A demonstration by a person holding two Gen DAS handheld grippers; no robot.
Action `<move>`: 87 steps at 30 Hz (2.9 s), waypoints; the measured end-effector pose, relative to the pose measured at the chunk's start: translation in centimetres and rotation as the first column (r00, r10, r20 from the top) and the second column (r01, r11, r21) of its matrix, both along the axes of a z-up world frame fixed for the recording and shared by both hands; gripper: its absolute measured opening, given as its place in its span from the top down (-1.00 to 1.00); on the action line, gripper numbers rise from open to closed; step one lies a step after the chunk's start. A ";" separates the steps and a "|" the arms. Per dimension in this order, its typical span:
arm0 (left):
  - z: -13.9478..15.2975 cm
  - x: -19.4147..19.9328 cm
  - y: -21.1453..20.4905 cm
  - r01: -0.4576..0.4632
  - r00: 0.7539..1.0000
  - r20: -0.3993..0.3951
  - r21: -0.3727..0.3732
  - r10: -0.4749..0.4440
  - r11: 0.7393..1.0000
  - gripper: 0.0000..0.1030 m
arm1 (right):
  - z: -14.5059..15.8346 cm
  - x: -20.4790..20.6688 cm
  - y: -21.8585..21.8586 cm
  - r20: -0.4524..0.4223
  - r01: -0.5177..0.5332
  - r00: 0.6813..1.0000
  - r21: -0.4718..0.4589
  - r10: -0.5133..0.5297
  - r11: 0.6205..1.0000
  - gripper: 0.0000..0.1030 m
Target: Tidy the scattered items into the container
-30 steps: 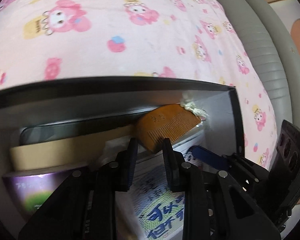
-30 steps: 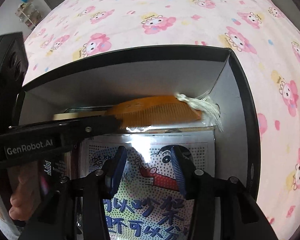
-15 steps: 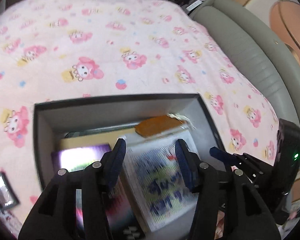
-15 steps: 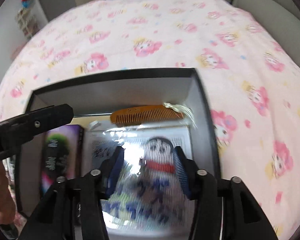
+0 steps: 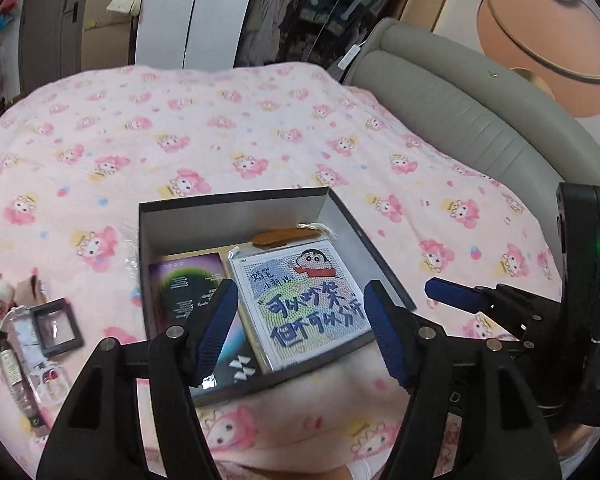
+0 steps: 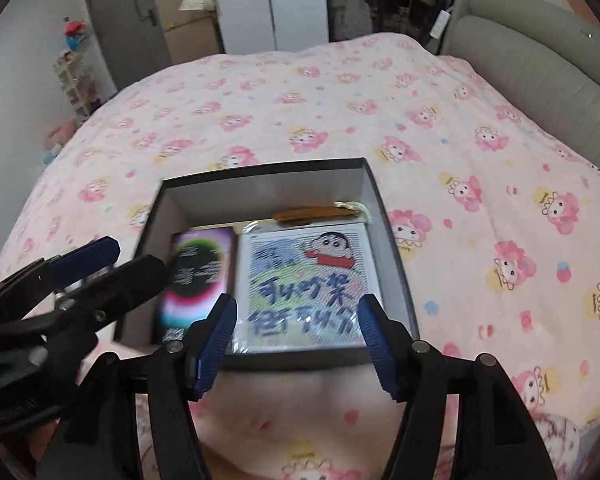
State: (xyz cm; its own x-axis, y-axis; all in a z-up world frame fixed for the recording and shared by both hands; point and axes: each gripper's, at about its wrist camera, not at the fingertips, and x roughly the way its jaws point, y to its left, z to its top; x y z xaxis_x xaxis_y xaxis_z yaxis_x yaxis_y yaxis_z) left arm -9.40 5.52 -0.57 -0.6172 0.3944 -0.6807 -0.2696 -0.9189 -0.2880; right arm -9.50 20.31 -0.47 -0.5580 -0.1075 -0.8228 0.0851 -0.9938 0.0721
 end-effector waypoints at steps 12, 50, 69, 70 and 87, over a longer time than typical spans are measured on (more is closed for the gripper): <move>1.9 5.0 -5.0 -0.139 0.989 -0.045 -0.031 0.137 0.990 -0.35 | 2.7 4.4 -3.6 -0.073 -0.022 0.997 0.000 0.022 1.000 -0.37; -18.3 9.2 -34.5 -0.644 0.720 0.408 0.091 0.562 0.759 -0.09 | -10.9 -3.1 -34.4 0.305 -0.562 0.766 -0.110 0.566 0.820 0.23; -22.7 4.6 -35.0 -0.623 0.706 0.488 0.084 0.513 0.778 0.26 | -15.1 -4.3 -36.5 0.407 -0.579 0.711 -0.124 0.573 0.806 0.25; -22.4 4.8 -35.1 -0.625 0.710 0.489 0.106 0.506 0.774 0.26 | -15.1 -4.1 -36.5 0.409 -0.581 0.708 -0.125 0.575 0.804 0.25; -14.5 7.9 -32.6 -0.517 0.843 0.379 0.373 0.383 0.770 1.00 | -9.0 -1.6 -31.9 0.302 -0.513 0.746 -0.308 0.594 0.801 0.22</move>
State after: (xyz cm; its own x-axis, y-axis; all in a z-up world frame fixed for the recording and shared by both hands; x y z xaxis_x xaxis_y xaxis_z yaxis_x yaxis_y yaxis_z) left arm -1.47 -27.07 -15.04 -0.6227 0.4149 -0.6634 0.2913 -0.6640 -0.6886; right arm -11.08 -11.55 -9.42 -0.0113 -0.4790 -0.8778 0.5425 -0.7404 0.3970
